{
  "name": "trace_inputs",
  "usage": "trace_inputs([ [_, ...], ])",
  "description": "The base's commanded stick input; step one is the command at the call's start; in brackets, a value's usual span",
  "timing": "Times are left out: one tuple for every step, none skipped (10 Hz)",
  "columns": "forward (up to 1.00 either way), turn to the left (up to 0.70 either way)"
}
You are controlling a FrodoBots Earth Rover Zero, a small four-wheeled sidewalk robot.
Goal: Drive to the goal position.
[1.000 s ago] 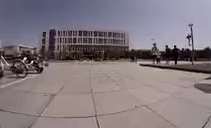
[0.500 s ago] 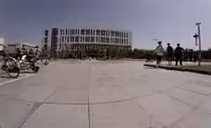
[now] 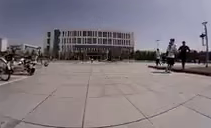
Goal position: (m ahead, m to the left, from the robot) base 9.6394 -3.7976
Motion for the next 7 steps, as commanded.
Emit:
trace_inputs([
  [1.0,0.0],
  [1.0,0.0],
  [1.0,0.0],
  [1.0,0.0],
  [1.0,0.0],
  [1.0,0.0],
  [1.0,0.0],
])
